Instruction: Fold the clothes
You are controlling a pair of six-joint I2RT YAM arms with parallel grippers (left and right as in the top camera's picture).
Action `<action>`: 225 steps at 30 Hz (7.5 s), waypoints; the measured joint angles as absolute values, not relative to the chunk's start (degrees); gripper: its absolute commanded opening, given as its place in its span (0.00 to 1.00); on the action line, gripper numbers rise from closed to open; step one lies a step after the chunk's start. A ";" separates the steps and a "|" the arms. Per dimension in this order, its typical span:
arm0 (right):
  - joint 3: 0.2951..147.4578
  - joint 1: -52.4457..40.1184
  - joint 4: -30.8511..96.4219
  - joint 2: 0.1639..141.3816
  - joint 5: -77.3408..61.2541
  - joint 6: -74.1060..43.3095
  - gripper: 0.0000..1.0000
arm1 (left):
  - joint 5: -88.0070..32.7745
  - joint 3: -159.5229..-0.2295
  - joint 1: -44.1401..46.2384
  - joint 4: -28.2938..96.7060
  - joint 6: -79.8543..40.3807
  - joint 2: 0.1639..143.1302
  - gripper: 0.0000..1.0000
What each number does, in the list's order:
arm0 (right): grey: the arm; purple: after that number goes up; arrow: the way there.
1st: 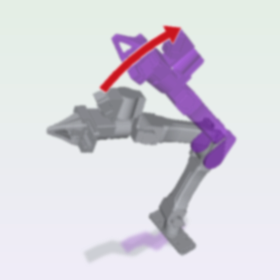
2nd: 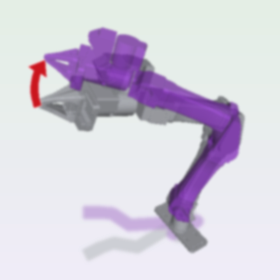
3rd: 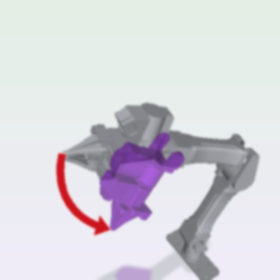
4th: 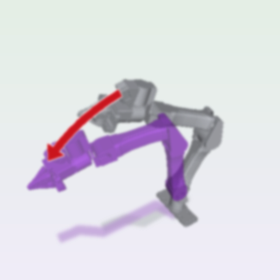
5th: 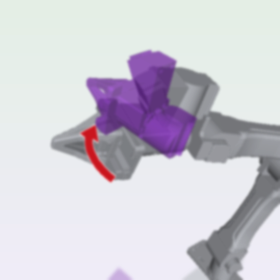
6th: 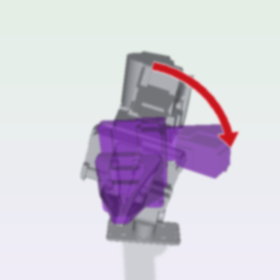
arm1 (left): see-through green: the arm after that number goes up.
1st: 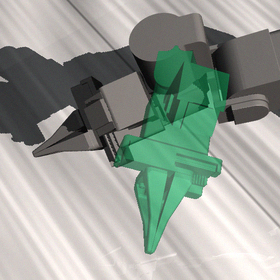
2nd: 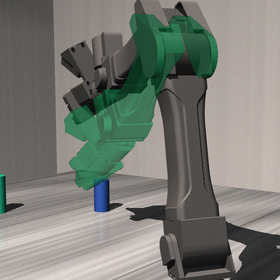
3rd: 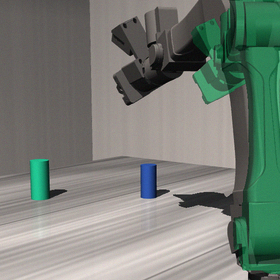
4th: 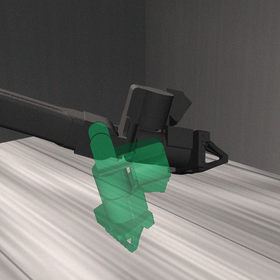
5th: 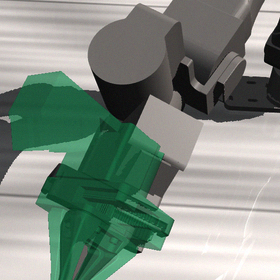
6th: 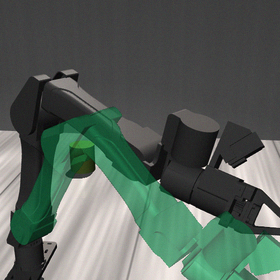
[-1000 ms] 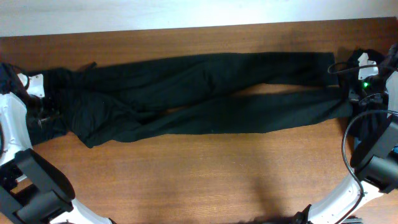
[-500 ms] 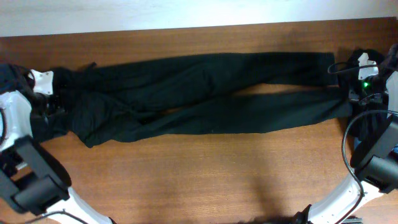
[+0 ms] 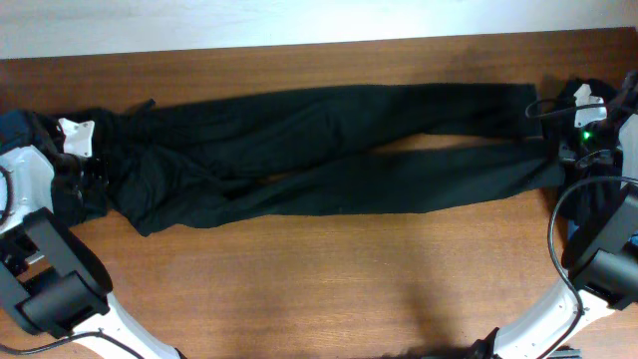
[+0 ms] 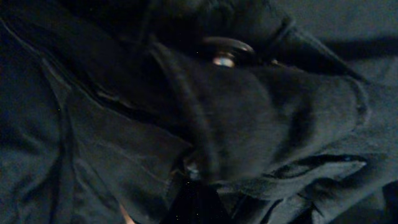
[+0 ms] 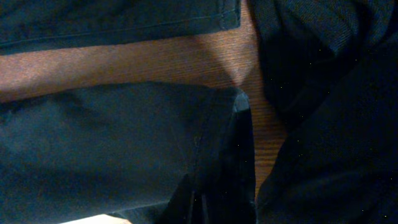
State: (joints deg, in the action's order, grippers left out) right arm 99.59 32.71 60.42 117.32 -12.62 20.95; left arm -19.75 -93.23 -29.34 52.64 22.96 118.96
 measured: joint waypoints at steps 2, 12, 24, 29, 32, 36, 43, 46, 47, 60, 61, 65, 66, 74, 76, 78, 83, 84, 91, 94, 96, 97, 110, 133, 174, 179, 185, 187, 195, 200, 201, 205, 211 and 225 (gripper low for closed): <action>99.59 32.71 60.40 117.32 -12.60 20.97 0.04 | -19.75 -94.15 -29.34 54.65 22.96 118.96 0.00; 99.59 32.71 60.23 117.32 -12.64 20.99 0.04 | -11.14 -101.69 -29.32 69.23 18.50 115.22 0.00; 99.53 32.71 59.79 117.32 -12.84 20.53 0.04 | -2.76 -102.02 -29.34 74.37 12.03 113.45 0.00; 99.53 32.71 59.81 117.34 -12.93 19.66 0.04 | -2.79 -102.02 -29.58 74.59 13.19 113.45 0.00; 99.46 32.71 59.77 117.34 -13.21 19.49 0.04 | -2.70 -101.84 -30.68 75.85 13.47 113.45 0.00; 98.15 32.71 58.52 117.34 -13.28 19.33 0.04 | -2.72 -100.88 -33.93 77.38 13.45 113.45 0.00; 96.64 32.71 57.17 117.38 -13.87 18.11 0.04 | -2.76 -100.27 -41.19 77.08 12.73 113.45 0.00; 96.62 32.75 56.93 117.38 -13.85 17.98 0.04 | -3.01 -99.92 -43.51 75.24 12.53 113.45 0.00; 96.62 32.75 56.95 117.38 -13.85 17.96 0.04 | -3.01 -99.46 -43.90 74.28 12.53 113.45 0.00; 96.62 32.93 56.77 117.38 -13.39 16.40 0.82 | -7.35 -98.30 -43.03 72.27 12.10 113.45 0.38; 96.62 32.93 56.80 117.38 -13.23 16.38 0.86 | -7.57 -98.94 -42.76 72.47 11.90 113.45 0.47; 97.32 32.97 58.59 117.38 -13.13 16.21 0.91 | -8.51 -99.63 -41.56 73.65 11.51 113.43 0.57; 98.10 32.97 59.48 117.38 -13.15 16.19 0.91 | -8.78 -99.63 -41.28 74.30 11.46 113.45 0.57; 107.81 32.58 66.70 117.38 -16.38 15.81 0.92 | -9.58 -99.66 -39.11 78.39 11.05 113.43 0.59; 108.66 31.70 68.31 117.38 -16.99 15.66 0.92 | -8.58 -99.66 -38.54 78.46 10.70 113.43 0.61; 108.66 30.02 69.49 117.38 -17.15 15.62 0.93 | -7.97 -99.66 -37.95 78.87 10.44 113.43 0.63; 108.66 23.18 71.11 117.38 -17.47 15.64 0.93 | -7.40 -99.66 -36.64 78.13 11.31 113.45 0.64; 108.66 21.74 71.55 117.38 -17.50 15.59 0.93 | -7.55 -99.66 -36.34 77.71 11.92 113.43 0.64; 108.66 14.13 74.28 117.38 -17.69 15.59 0.93 | -14.44 -99.66 -34.39 77.93 17.02 112.84 0.63; 108.66 12.03 76.34 117.38 -17.69 15.40 0.93 | -16.53 -99.53 -32.82 77.95 17.58 109.69 0.63; 108.66 10.79 77.62 117.38 -17.41 14.90 0.93 | -17.21 -99.46 -31.40 77.49 17.30 105.71 0.64; 108.66 10.17 78.08 117.38 -16.99 14.48 0.93 | -17.15 -99.44 -30.24 77.08 16.58 102.65 0.64; 108.66 5.34 82.78 117.38 -12.88 6.13 0.93 | -5.61 -89.25 -18.70 75.55 5.02 75.20 0.71; 106.56 -6.39 82.96 117.38 2.96 -10.98 0.99 | -2.42 -70.52 -20.73 57.12 -0.08 78.24 0.93; 89.60 -3.92 71.88 117.38 2.57 -10.72 0.99 | -6.48 -70.26 -34.52 50.28 21.89 96.18 0.99; 89.60 -3.88 71.46 117.38 2.57 -10.72 0.99 | -6.55 -70.26 -34.52 50.70 25.43 96.71 0.99; 89.58 -3.88 70.52 117.38 2.57 -10.72 0.99 | -6.42 -70.26 -34.52 52.31 27.22 101.21 0.97; 89.58 -3.88 70.39 117.38 2.59 -10.72 0.99 | -6.46 -70.26 -34.54 52.84 27.49 102.91 0.78; 89.58 -3.46 70.35 117.38 2.59 -10.72 0.99 | -6.22 -72.77 -34.48 57.45 28.16 103.83 0.10; 89.56 -0.95 69.89 117.38 2.59 -10.70 1.00 | -6.22 -80.64 -34.48 62.78 28.08 103.83 0.10; 89.56 -0.05 69.93 117.38 2.59 -10.72 1.00 | -6.22 -82.19 -34.48 63.46 28.03 103.83 0.10; 89.41 3.44 69.95 117.38 2.57 -10.72 0.97 | -6.20 -86.00 -34.48 64.23 27.49 103.83 0.11; 87.55 6.74 67.99 117.38 2.92 -10.55 0.85 | -6.17 -86.19 -34.48 64.53 27.18 103.83 0.11; 79.66 16.29 56.93 117.40 1.63 -8.75 0.67 | -4.21 -86.19 -34.50 64.27 25.04 103.85 0.08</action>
State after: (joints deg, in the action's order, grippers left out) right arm 79.66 16.29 56.93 117.40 1.63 -8.75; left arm -4.21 -86.19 -34.50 64.27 25.04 103.85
